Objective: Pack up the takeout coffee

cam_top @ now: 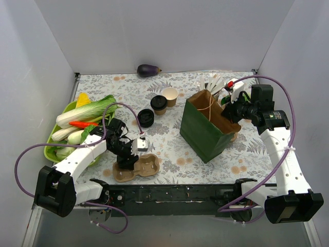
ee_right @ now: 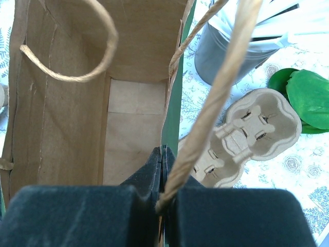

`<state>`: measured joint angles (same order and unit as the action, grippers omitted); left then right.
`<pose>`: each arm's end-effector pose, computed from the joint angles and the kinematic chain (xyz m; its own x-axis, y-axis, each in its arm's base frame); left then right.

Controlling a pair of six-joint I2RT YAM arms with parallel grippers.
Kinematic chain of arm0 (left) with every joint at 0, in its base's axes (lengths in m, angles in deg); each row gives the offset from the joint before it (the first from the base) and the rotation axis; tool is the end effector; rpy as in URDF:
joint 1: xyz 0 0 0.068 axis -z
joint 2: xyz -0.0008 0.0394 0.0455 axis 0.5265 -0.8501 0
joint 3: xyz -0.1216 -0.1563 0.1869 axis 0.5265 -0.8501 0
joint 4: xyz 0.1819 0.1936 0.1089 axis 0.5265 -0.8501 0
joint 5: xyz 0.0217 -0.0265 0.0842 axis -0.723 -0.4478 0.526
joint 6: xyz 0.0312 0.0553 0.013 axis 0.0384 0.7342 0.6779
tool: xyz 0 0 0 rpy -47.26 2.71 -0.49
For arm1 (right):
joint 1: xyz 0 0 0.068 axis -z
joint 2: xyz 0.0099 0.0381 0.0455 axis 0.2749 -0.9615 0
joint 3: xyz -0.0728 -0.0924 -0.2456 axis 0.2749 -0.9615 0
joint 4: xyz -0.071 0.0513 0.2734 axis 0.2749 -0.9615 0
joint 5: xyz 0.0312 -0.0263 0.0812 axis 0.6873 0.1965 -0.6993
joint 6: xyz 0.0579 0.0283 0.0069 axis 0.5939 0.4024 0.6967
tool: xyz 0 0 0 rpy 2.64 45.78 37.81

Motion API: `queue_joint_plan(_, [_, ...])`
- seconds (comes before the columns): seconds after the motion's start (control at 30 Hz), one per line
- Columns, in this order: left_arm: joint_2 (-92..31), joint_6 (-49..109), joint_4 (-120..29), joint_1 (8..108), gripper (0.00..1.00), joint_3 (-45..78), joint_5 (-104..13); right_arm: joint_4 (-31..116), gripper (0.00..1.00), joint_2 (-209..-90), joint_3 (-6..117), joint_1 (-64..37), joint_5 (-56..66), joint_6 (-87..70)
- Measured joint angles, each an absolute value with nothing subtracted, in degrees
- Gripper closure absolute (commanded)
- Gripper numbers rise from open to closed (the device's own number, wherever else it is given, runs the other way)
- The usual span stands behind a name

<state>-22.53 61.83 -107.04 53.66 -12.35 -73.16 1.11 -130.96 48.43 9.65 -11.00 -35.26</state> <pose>0.1797 -0.1043 0.1857 -0.7447 0.5950 -0.3023 0.6533 0.5575 -0.5122 0.2548 0.0488 0.3655 -0.4021 -0.3562 -0.8435 -0.5991 0.7990 -0.0517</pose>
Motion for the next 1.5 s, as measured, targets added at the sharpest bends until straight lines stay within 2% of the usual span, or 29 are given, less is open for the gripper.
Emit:
queue_joint_plan(0.8, [-17.5, 55.9, -99.3, 56.2, 0.54, -17.0, -74.1, 1.4, 0.99, -131.5, 48.4, 10.7, -11.0, -35.1])
queue_joint_plan(1.5, [-17.7, 50.0, -92.8, 63.7, 0.59, -20.6, -71.2, 1.4, 0.99, -132.5, 48.4, 10.7, -11.1, -35.1])
